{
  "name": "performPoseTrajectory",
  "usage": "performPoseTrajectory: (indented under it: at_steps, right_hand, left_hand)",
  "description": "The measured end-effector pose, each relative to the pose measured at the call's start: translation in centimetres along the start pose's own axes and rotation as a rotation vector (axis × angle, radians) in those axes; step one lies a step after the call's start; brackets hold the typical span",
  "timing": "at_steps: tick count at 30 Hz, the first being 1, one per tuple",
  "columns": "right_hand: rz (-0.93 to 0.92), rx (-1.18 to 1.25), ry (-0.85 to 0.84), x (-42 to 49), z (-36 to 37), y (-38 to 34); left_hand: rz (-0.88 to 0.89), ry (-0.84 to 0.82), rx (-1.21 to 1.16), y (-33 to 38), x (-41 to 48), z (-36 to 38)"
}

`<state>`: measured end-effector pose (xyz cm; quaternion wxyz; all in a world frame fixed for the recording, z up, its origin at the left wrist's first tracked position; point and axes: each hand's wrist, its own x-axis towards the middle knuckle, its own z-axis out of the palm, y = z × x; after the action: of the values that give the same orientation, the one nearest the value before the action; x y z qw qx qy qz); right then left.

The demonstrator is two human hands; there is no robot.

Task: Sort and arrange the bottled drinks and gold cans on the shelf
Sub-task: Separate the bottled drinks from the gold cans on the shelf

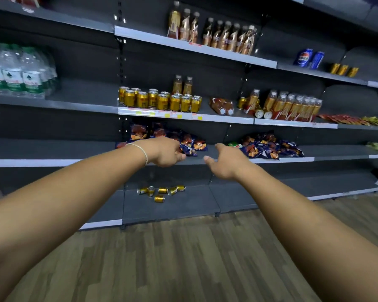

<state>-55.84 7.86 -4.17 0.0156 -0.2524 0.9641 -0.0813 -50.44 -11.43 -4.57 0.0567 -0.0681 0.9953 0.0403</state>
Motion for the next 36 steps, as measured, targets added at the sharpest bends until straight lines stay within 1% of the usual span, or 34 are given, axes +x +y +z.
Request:
performPoseTrajectory:
  at_steps: [6, 11, 18, 25, 29, 33, 36]
  right_hand:
    - [0.024, 0.048, 0.049, 10.9, -0.3, 1.2]
    - [0.049, 0.061, 0.034, 17.4, -0.5, 4.3]
    - [0.019, 0.102, 0.021, 26.3, 0.0, 9.8]
    - [-0.043, 0.140, -0.056, 36.8, -1.4, 17.4]
    - [-0.080, 0.165, -0.070, 42.9, -1.6, 21.3]
    - [-0.103, 0.152, -0.138, 47.8, -0.8, 23.2]
    - [-0.158, 0.105, -0.173, 51.8, 0.0, 23.2]
  left_hand:
    - [0.026, 0.090, 0.038, -3.3, 11.9, -2.6]
    - [0.048, 0.065, 0.079, -3.5, 20.3, -2.7]
    - [0.059, 0.050, 0.079, -1.3, 31.4, -2.3]
    - [-0.028, 0.044, 0.067, 1.2, 41.7, -3.9]
    - [-0.086, 0.056, 0.061, 1.8, 46.7, -4.2]
    - [-0.139, 0.050, 0.043, 1.5, 50.8, -3.2]
    - [-0.194, 0.075, 0.012, 0.5, 53.3, -3.1]
